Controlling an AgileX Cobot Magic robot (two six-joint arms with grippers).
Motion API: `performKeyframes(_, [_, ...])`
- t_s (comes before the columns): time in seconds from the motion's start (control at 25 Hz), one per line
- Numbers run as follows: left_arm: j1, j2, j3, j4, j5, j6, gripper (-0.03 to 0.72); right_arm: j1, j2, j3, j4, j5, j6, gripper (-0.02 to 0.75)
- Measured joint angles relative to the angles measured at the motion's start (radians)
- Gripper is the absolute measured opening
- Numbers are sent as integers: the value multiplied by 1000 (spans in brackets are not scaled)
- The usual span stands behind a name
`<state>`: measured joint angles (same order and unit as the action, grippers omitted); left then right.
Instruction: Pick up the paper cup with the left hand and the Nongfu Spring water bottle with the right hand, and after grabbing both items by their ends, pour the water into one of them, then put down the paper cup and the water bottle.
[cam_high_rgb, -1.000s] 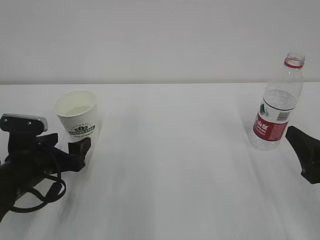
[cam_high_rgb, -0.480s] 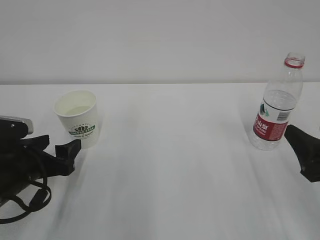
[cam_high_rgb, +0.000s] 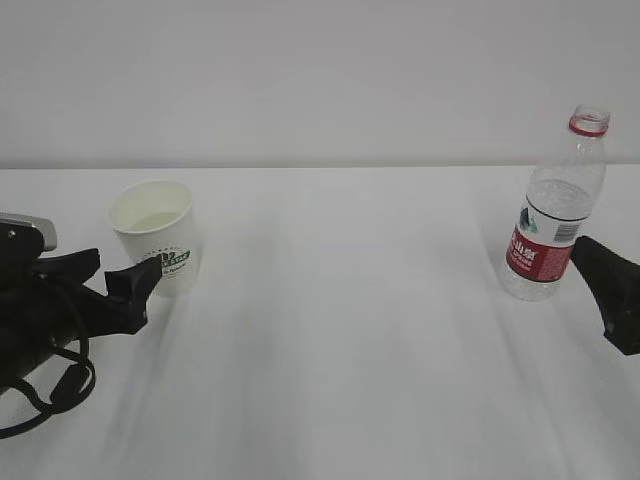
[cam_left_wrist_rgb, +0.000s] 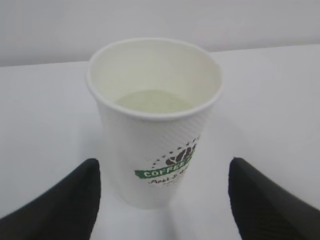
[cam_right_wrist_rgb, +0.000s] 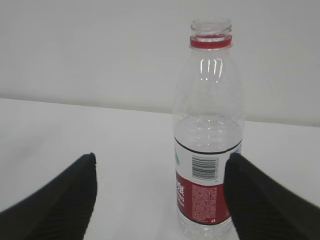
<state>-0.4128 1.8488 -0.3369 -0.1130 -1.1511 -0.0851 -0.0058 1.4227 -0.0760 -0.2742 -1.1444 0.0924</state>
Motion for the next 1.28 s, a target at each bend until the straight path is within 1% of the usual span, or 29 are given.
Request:
performKeyframes(0.28, [0,-54,3,0,0,0,580,0,-5,0,2,0,0,593])
performKeyframes(0.4, [0,-89,3,0,0,0,580,0,-32,-2,24,0,0,593])
performKeyframes(0.6, [0,-152,5,-22,0,0,580,0,-68,-43,49,0,0,593])
performKeyframes(1.12, [0,-332,7,-44,0,0,580,0,-139,-135,50,0,30,593])
performKeyframes(1.28, [0,-392,-24,-45,19,0,580,0,-178,-136,71,0,39,593])
